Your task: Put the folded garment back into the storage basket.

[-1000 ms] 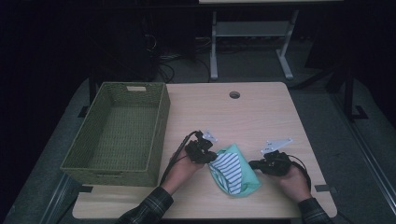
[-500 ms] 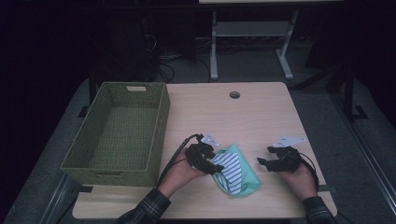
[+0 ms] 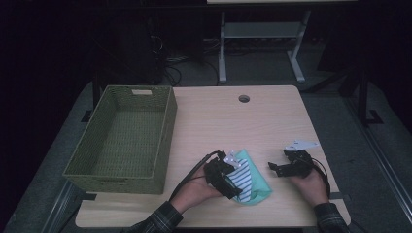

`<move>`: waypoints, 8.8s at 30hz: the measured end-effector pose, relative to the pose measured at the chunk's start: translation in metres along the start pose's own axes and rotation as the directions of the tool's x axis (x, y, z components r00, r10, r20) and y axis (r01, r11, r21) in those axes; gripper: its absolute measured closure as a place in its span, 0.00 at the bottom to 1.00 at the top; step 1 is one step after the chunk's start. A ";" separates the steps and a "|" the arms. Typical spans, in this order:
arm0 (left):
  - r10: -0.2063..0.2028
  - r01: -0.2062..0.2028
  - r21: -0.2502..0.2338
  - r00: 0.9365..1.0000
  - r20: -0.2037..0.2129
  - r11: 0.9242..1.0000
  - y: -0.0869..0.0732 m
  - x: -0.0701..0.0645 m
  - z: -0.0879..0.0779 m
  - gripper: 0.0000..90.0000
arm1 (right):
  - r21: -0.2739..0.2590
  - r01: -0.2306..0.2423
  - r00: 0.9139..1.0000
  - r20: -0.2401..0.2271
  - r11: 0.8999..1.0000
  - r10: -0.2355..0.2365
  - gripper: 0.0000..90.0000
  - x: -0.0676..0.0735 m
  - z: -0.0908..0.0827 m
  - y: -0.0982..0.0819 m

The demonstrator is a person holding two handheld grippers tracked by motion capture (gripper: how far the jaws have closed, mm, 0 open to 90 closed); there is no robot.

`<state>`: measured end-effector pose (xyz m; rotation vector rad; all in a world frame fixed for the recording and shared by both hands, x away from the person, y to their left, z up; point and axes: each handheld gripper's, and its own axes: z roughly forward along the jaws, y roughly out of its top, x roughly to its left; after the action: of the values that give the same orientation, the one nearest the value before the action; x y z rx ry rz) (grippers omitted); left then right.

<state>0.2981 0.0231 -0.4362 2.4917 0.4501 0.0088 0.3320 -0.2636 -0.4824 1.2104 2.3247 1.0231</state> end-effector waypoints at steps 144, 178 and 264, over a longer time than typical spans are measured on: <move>-0.227 0.178 -0.192 0.935 -0.272 0.965 -0.023 0.091 -0.221 0.78 | 0.009 -0.013 1.000 0.010 1.000 0.013 0.12 0.000 0.001 0.000; -0.422 0.351 -0.240 0.808 -0.412 0.905 -0.098 0.122 -0.255 0.78 | 0.009 -0.012 1.000 0.010 1.000 0.012 0.12 0.000 0.001 0.000; -0.520 0.451 -0.261 0.764 -0.381 0.853 -0.132 0.145 -0.206 0.15 | 0.008 -0.012 1.000 0.010 1.000 0.012 0.12 0.000 0.001 0.000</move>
<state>0.3706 0.2862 -0.3559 2.1356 1.2366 0.3930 0.3330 -0.2634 -0.4827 1.2319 2.3191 1.0100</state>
